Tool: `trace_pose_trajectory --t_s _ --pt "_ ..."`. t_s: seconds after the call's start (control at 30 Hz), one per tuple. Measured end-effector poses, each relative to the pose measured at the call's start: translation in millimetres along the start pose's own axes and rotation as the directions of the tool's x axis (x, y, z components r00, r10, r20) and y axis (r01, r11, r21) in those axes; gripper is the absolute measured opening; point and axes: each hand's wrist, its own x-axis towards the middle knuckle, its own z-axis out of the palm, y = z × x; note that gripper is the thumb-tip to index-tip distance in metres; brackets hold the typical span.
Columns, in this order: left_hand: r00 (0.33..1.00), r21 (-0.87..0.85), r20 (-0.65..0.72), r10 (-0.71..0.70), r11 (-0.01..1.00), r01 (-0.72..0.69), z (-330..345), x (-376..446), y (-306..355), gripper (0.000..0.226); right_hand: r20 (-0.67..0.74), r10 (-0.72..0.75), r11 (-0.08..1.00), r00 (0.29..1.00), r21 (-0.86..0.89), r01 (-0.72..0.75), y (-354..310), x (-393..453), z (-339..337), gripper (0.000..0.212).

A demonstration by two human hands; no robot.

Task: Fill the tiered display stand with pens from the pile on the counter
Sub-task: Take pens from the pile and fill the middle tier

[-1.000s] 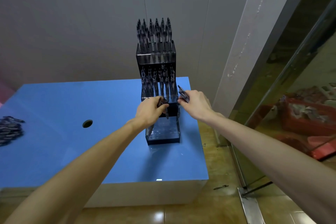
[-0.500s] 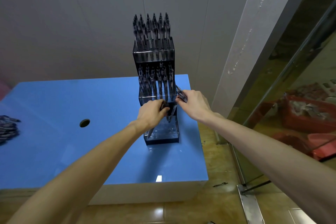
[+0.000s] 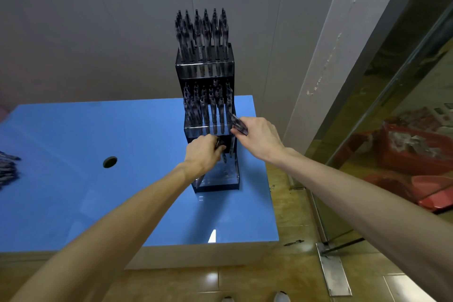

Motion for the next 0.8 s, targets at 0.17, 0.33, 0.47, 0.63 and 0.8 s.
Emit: trace_pose_trajectory --t_s 0.17,0.33,0.47,0.63,0.8 --pt "0.999 0.100 -0.034 0.029 0.995 -0.025 0 2 2 0.034 0.042 0.031 1.000 0.999 -0.001 -0.031 2 -2 7 0.029" --pt "1.000 0.170 -0.011 0.029 0.985 -0.026 2 3 8 0.033 0.052 0.135 0.991 0.989 0.015 -0.136 -1 -5 19 0.030" --pt "1.000 0.175 0.013 0.016 0.984 -0.018 5 5 8 0.030 0.038 0.211 0.977 0.977 0.021 -0.212 -1 -7 29 0.031" --pt "1.000 0.128 0.015 -0.015 0.992 0.013 9 4 7 0.036 0.046 0.249 0.968 0.967 0.030 -0.250 0 -7 39 0.033" --pt "0.999 -0.002 -0.016 -0.050 0.999 0.050 11 -6 1 0.044 0.051 0.224 0.974 0.973 0.014 -0.225 3 -8 38 0.039"
